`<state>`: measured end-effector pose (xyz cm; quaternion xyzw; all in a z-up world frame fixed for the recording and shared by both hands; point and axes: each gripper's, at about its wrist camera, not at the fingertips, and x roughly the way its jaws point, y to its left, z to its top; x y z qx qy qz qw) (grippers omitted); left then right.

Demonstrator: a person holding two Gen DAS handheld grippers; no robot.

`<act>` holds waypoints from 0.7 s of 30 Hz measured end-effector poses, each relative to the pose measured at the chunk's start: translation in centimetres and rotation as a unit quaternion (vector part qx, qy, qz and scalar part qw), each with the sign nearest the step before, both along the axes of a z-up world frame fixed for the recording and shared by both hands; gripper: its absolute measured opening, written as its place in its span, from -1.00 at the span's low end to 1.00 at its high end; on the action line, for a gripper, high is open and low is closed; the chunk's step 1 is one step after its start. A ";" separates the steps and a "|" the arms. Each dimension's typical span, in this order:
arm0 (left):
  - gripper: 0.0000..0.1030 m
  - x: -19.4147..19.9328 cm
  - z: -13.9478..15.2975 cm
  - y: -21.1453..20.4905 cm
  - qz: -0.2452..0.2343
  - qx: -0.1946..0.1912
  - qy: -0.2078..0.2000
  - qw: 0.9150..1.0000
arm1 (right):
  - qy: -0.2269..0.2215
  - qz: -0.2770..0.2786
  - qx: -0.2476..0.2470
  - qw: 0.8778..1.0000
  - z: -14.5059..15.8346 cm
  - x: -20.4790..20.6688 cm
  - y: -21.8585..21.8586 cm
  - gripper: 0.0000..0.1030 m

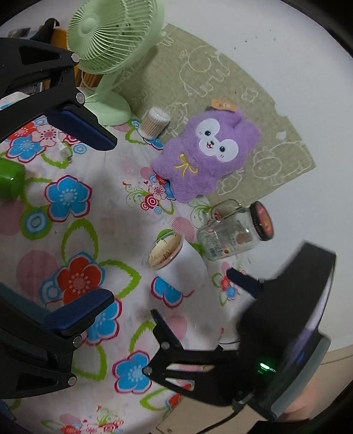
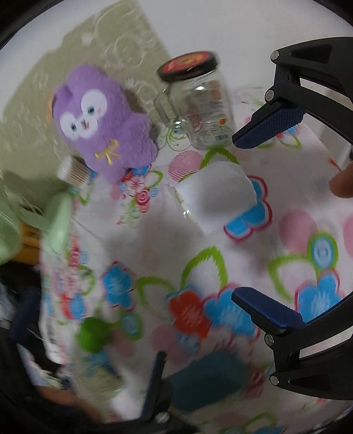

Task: Flip cup upside down
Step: 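Close the right gripper around the body of the white cup, then lift the white cup with the right gripper and turn it upright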

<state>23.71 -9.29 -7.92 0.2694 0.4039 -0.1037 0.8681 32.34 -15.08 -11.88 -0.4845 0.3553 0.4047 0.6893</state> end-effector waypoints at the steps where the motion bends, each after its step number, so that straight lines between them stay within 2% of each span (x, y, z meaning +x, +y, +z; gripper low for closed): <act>1: 1.00 0.6 -0.3 -0.1 0.002 0.003 0.004 1.000 | 0.003 0.008 -0.006 1.000 -0.3 0.6 0.4 0.99; 5: 1.00 2.9 -1.6 -0.5 0.013 0.001 0.025 1.000 | 0.021 0.034 0.014 0.999 -0.5 3.1 1.4 0.99; 9: 1.00 4.8 -2.9 -0.8 0.014 0.012 0.034 0.999 | 0.042 0.059 0.008 0.997 -1.8 3.9 2.2 0.97; 12: 1.00 5.3 -3.2 -0.6 0.017 0.018 0.025 0.999 | 0.060 0.065 0.000 0.996 -3.2 4.3 2.2 0.72; 15: 1.00 5.7 -3.5 -0.3 0.018 0.015 0.030 0.999 | 0.059 0.060 0.000 0.996 -3.9 4.6 2.0 0.53; 21: 1.00 4.8 -3.0 -0.6 0.011 0.024 0.017 1.000 | 0.084 0.026 0.022 0.996 -3.5 5.3 1.2 0.40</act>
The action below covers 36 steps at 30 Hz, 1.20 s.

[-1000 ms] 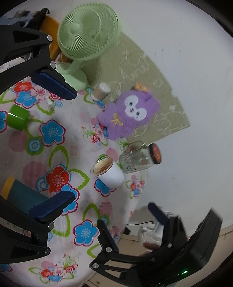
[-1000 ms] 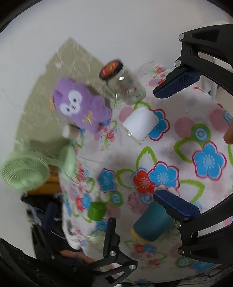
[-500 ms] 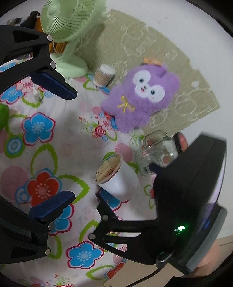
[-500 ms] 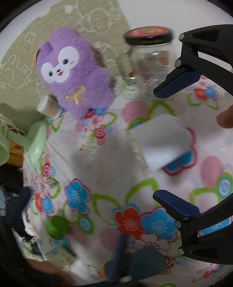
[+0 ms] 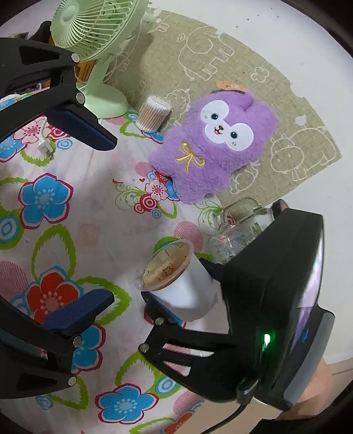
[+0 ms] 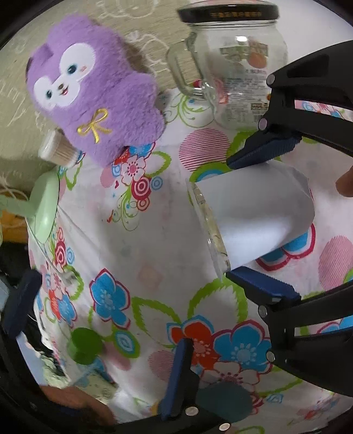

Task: Flip cup upside down
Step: 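Lift the white cup with the right gripper and turn it upright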

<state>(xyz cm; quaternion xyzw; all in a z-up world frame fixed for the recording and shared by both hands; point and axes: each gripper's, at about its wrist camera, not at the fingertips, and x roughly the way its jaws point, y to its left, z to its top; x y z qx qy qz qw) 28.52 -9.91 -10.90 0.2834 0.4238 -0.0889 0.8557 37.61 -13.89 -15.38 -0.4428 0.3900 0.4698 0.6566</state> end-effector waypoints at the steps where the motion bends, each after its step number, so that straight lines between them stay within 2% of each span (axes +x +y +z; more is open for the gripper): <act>1: 1.00 -0.3 0.3 -0.1 -0.001 0.000 -0.003 1.000 | 0.001 -0.002 0.001 1.000 0.1 -0.2 -0.1 0.36; 8: 1.00 -2.6 3.3 -0.4 -0.013 -0.003 -0.024 1.000 | 0.001 -0.049 0.027 0.998 2.4 -1.8 -1.0 0.36; 15: 1.00 -6.6 7.7 -0.5 -0.027 -0.022 -0.045 0.998 | -0.019 -0.098 0.106 0.989 7.0 -5.9 -1.8 0.36; 19: 1.00 -9.5 9.1 -0.2 -0.030 -0.038 -0.046 0.998 | -0.030 -0.140 0.157 0.977 9.2 -9.6 -1.8 0.36; 27: 1.00 -17.2 10.0 1.6 -0.026 -0.071 -0.040 0.996 | -0.059 -0.215 0.172 0.960 10.3 -17.6 -1.1 0.36; 33: 1.00 -22.9 9.9 3.5 -0.012 -0.116 -0.038 0.992 | -0.046 -0.284 0.193 0.938 9.9 -24.2 -0.9 0.36; 35: 1.00 -24.8 9.6 4.1 -0.004 -0.127 -0.042 0.991 | -0.020 -0.316 0.212 0.925 9.5 -26.7 -1.2 0.36; 36: 1.00 -25.7 9.4 4.4 0.000 -0.133 -0.042 0.990 | -0.012 -0.320 0.217 0.922 9.4 -27.5 -1.1 0.36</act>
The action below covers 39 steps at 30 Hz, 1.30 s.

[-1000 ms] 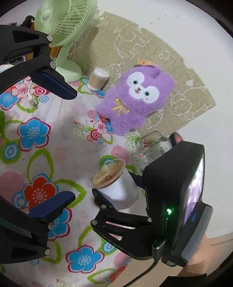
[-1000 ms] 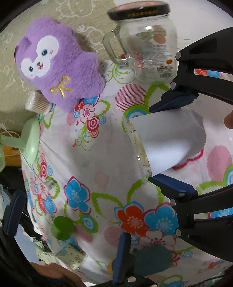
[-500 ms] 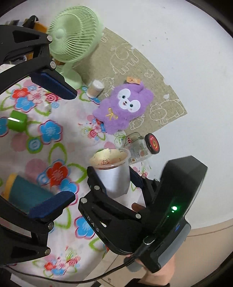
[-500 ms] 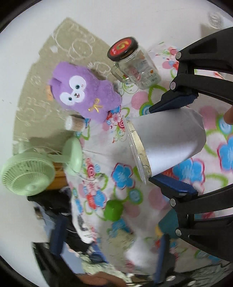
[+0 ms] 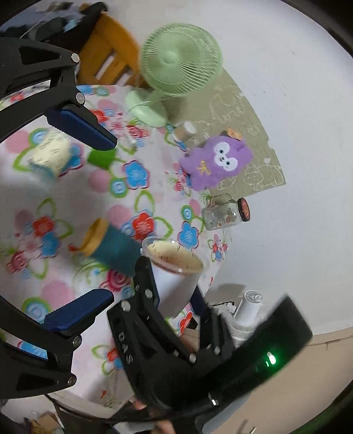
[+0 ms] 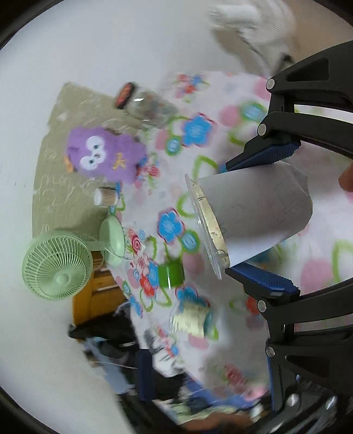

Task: Flip cup upside down
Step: 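Lift the white cup with the right gripper and turn it upright, then lower the white cup onto the table and open the right gripper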

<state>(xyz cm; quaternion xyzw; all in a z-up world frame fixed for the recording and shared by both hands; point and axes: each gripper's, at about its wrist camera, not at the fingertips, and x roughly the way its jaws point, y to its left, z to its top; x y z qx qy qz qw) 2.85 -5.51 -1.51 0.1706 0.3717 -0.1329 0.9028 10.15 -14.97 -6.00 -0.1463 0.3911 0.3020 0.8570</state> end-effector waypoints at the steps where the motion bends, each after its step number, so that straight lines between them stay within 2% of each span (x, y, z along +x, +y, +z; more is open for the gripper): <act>1: 1.00 -0.9 -0.3 0.2 0.002 -0.006 0.002 1.000 | 0.000 -0.004 0.003 1.000 -0.3 -1.6 0.2 0.36; 6: 1.00 -5.8 -2.3 1.7 0.026 -0.024 0.005 0.999 | -0.026 -0.051 -0.014 0.998 -1.7 -7.0 1.1 0.36; 9: 1.00 -7.8 -4.2 3.2 0.053 -0.047 0.017 0.997 | -0.026 -0.090 -0.011 0.996 -3.6 -8.3 1.3 0.36; 11: 1.00 -9.0 -5.6 4.0 0.074 -0.067 0.026 0.995 | -0.010 -0.104 -0.007 0.994 -5.2 -8.6 1.7 0.36; 14: 1.00 -10.7 -7.7 4.4 0.108 -0.056 0.020 0.992 | 0.003 -0.123 0.007 0.992 -7.3 -9.2 2.3 0.36; 19: 1.00 -12.4 -10.5 5.2 0.139 -0.058 0.027 0.988 | 0.024 -0.161 0.043 0.986 -9.5 -10.2 3.2 0.37; 25: 1.00 -13.9 -11.8 5.3 0.153 -0.061 0.017 0.986 | 0.054 -0.215 0.081 0.972 -11.3 -10.6 3.5 0.36; 28: 1.00 -13.8 -12.0 5.3 0.154 -0.059 0.019 0.986 | 0.055 -0.242 0.097 0.964 -11.5 -10.6 3.3 0.37; 32: 1.00 -13.7 -12.0 5.5 0.156 -0.066 0.020 0.985 | 0.051 -0.244 0.094 0.964 -11.4 -10.9 3.4 0.39; 35: 1.00 -13.6 -12.1 5.5 0.156 -0.068 0.022 0.985 | 0.041 -0.244 0.079 0.966 -11.3 -10.8 3.9 0.58; 37: 1.00 -13.6 -12.1 5.5 0.155 -0.069 0.020 0.985 | 0.033 -0.243 0.081 0.966 -11.1 -10.7 3.9 0.78; 39: 1.00 -13.6 -11.8 5.5 0.157 -0.072 0.016 0.985 | 0.027 -0.245 0.083 0.966 -10.8 -10.5 3.8 0.88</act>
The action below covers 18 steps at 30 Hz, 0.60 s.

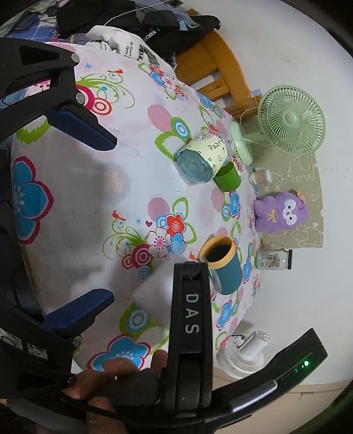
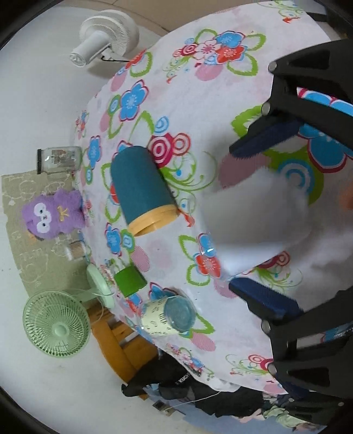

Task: Flip cup upside down
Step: 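Lower the white cup onto the table and open the right gripper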

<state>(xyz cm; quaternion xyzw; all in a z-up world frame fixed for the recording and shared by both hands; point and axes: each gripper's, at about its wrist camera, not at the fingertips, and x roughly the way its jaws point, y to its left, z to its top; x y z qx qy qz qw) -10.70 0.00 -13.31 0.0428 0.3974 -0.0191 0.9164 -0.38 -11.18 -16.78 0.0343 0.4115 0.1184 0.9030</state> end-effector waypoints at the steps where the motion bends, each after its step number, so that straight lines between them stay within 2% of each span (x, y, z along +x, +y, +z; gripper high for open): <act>1: 1.00 0.0 0.1 0.1 0.001 -0.002 -0.003 1.000 | -0.003 -0.002 0.002 1.000 0.2 0.1 -0.1 0.91; 10: 1.00 0.3 1.4 -0.6 -0.001 -0.015 -0.015 1.000 | -0.024 0.002 0.030 0.999 1.8 -0.9 -2.5 0.92; 18: 1.00 0.9 2.5 -3.6 -0.014 -0.021 -0.032 0.999 | -0.066 -0.024 0.057 0.996 3.7 -2.6 -9.2 0.92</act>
